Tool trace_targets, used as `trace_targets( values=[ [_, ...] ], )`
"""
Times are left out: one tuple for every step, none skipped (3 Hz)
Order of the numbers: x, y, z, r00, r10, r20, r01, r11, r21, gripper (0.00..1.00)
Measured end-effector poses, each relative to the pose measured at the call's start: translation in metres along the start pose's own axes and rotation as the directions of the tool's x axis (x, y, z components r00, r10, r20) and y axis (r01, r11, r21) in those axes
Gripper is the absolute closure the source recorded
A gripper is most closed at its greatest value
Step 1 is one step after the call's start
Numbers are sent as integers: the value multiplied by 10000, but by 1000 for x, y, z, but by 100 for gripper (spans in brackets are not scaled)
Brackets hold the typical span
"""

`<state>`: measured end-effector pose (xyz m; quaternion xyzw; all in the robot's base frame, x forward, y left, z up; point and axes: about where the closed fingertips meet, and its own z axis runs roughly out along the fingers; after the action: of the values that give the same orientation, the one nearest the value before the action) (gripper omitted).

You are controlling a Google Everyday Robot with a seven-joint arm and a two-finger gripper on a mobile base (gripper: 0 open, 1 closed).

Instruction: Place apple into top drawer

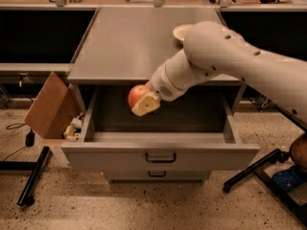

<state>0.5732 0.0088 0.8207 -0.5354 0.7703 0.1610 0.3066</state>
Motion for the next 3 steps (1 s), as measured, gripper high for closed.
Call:
trace_targets(
  values=[
    [33,16,11,9950,750,-652,-748,9972,65,100],
    [62,3,23,9859,1383,-945,-1355,9902,352,100],
    [89,-15,39,9744,1995,-1041,-1942,9792,587,100]
  ],
)
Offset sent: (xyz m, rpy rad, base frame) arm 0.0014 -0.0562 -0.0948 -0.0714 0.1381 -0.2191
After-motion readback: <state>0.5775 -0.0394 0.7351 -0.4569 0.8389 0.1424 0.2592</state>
